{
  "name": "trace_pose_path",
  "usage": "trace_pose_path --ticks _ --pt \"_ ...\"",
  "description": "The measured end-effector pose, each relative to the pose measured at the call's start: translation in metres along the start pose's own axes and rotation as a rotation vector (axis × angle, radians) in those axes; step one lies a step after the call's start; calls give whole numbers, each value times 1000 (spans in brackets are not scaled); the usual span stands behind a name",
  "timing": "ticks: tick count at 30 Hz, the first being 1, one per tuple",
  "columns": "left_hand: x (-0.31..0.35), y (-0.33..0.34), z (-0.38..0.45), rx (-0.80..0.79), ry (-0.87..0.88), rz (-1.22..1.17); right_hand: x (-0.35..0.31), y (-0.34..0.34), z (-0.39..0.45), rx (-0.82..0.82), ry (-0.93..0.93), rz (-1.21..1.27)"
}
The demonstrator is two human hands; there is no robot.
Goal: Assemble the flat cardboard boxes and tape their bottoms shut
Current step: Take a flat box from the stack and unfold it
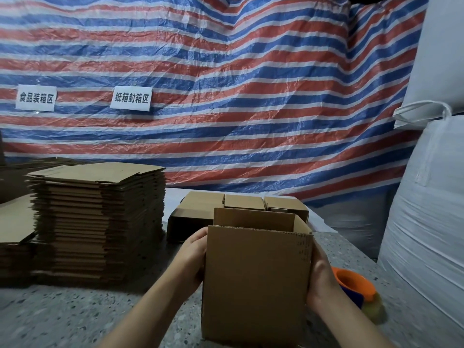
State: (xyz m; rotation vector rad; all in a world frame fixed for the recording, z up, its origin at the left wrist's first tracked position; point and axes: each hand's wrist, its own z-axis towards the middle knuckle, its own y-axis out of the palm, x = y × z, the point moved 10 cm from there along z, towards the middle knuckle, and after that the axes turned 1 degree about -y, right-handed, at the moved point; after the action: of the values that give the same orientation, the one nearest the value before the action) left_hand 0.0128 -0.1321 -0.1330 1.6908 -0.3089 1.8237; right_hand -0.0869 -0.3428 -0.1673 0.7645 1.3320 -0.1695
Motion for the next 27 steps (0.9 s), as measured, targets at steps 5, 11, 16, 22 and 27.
trace_pose_path --ticks 5,11,16,22,27 --pt "2 0 0 0 11 14 4 -4 -2 54 102 -116" --pt "4 4 -1 9 19 58 -2 -5 -5 58 146 -219" --pt "5 6 -2 -110 48 98 -3 -4 -2 32 117 -231" --pt "8 3 -5 -221 112 221 -1 2 1 -21 92 -180" --pt "10 0 -3 -194 100 199 -3 3 0 -79 61 -146"
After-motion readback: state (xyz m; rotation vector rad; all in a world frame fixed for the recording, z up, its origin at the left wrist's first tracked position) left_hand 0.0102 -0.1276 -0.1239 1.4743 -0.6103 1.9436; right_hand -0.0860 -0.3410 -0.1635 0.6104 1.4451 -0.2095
